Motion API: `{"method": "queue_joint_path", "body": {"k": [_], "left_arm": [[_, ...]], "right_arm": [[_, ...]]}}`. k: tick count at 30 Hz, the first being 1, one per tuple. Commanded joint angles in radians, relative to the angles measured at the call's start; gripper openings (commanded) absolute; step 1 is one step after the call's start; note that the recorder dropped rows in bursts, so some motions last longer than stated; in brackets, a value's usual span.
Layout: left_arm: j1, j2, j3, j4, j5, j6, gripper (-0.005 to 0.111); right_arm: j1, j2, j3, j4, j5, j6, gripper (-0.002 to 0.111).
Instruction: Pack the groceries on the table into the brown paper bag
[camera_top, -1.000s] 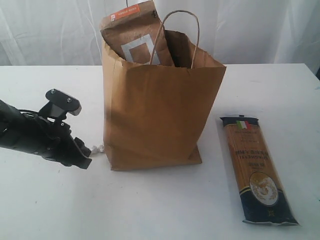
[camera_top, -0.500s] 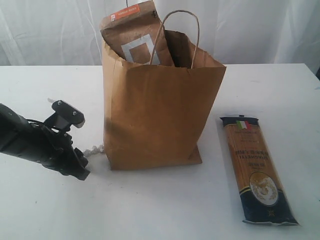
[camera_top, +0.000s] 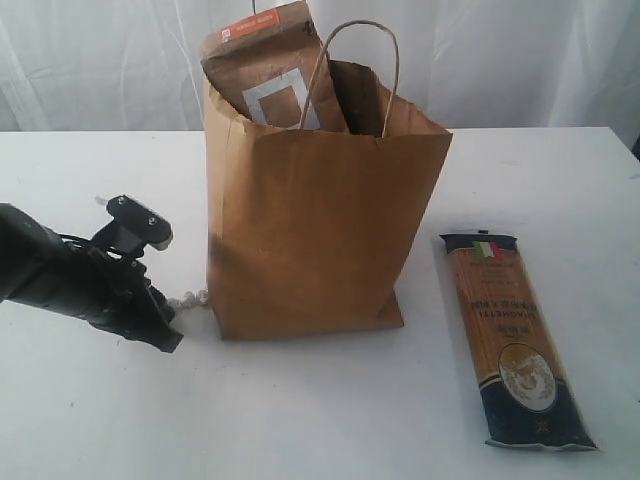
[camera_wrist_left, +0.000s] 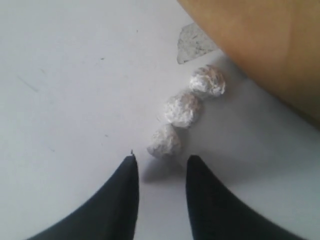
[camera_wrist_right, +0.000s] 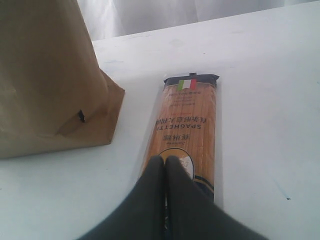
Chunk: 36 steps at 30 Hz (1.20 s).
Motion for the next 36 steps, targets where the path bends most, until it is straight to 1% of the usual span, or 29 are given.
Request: {"method": "queue_joint_path", "body": {"k": [1,5,6,12,15,24,28,29,30,31,32,35,36], "left_arm": [[0.003,0.023,-0.014,0.010,0.015,0.000,0.018],[0.003,0.023,-0.019,0.010,0.015,0.000,0.001],[0.003,0.023,-0.019,0.010,0.015,0.000,0.000],[0.003,-0.010,-0.019,-0.017,0.036,0.000,0.000],[0.018,-0.052,-0.019,-0.029,0.066,0.000,0.000],[0.098,-0.191,-0.019,-0.027,0.218,-0.043,0.000],[0.102,-0.198,-0.019,-0.012,0.280,-0.063,0.000],[0.102,-0.196,-0.020,-0.014,0.292,-0.090,0.002],[0.102,-0.192,-0.023,-0.014,0.301,-0.128,0.007],[0.102,-0.186,-0.030,-0.014,0.306,-0.152,0.014],[0.102,-0.178,-0.036,-0.009,0.306,-0.178,0.024],[0.102,-0.147,-0.057,0.006,0.276,-0.264,0.058],[0.102,-0.136,-0.063,0.019,0.267,-0.293,0.065]], "right_arm": [[-0.003,-0.006,0.001,0.002,-0.010,0.003,0.000],[-0.003,-0.006,0.001,0.002,-0.010,0.003,0.000],[-0.003,-0.006,0.001,0.002,-0.010,0.003,0.000],[-0.003,-0.006,0.001,0.002,-0.010,0.003,0.000],[-0.003,-0.006,0.001,0.002,-0.010,0.003,0.000],[-0.003,-0.006,0.001,0.002,-0.010,0.003,0.000],[-0.003,-0.006,0.001,0.002,-0.010,0.003,0.000],[-0.003,-0.006,0.001,0.002,-0.010,0.003,0.000],[-0.003,-0.006,0.001,0.002,-0.010,0.003,0.000],[-0.003,-0.006,0.001,0.002,-0.010,0.003,0.000],[-0.003,-0.006,0.001,0.002,-0.010,0.003,0.000],[-0.003,-0.006,0.001,0.002,-0.010,0.003,0.000],[-0.003,-0.006,0.001,0.002,-0.010,0.003,0.000]]}}
